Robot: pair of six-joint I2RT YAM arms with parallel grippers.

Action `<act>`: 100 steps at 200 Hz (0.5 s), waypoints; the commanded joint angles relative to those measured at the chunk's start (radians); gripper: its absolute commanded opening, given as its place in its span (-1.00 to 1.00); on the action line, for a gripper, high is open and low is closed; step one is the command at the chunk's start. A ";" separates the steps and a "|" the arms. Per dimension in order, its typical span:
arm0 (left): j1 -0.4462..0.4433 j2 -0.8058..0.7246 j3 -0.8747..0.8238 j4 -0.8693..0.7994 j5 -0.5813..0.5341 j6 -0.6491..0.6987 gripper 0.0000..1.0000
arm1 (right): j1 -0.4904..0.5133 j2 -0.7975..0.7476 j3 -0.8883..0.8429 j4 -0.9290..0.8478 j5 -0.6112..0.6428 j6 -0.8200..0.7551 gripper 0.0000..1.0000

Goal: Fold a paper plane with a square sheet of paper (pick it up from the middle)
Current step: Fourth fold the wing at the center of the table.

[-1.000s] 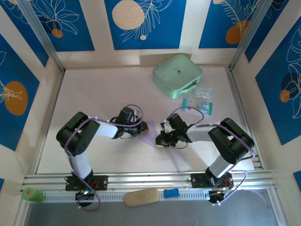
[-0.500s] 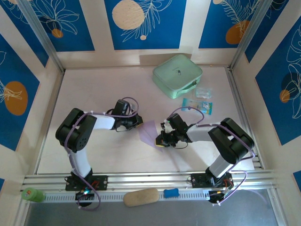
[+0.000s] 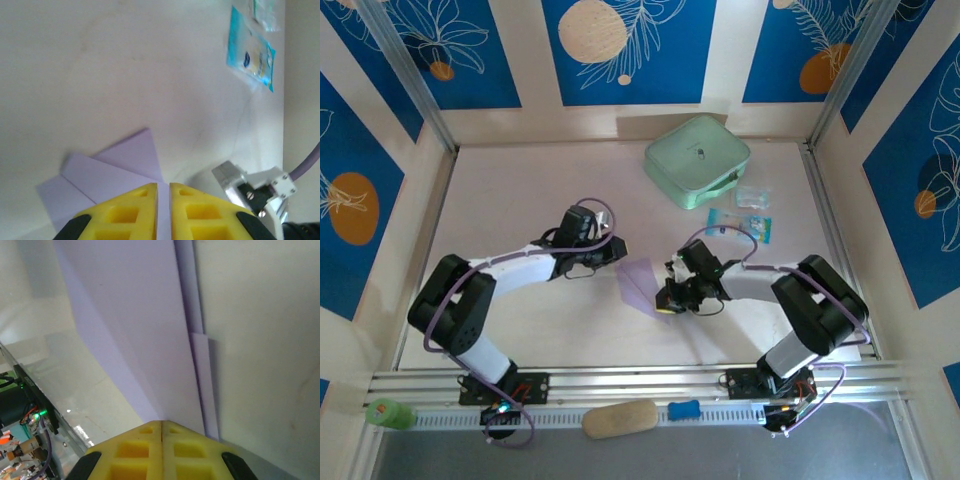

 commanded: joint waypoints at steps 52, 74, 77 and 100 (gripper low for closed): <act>-0.108 0.126 0.036 0.009 0.050 0.025 -0.85 | -0.058 -0.361 -0.099 -0.201 0.103 0.152 -0.31; -0.109 0.145 0.037 -0.009 0.040 0.042 -0.85 | -0.058 -0.441 -0.164 -0.200 0.096 0.227 -0.13; -0.108 0.148 0.039 -0.010 0.041 0.043 -0.85 | -0.059 -0.447 -0.171 -0.196 0.090 0.233 -0.13; -0.107 0.178 0.053 -0.009 0.043 0.049 -0.83 | -0.051 -0.457 -0.199 -0.164 0.032 0.261 -0.13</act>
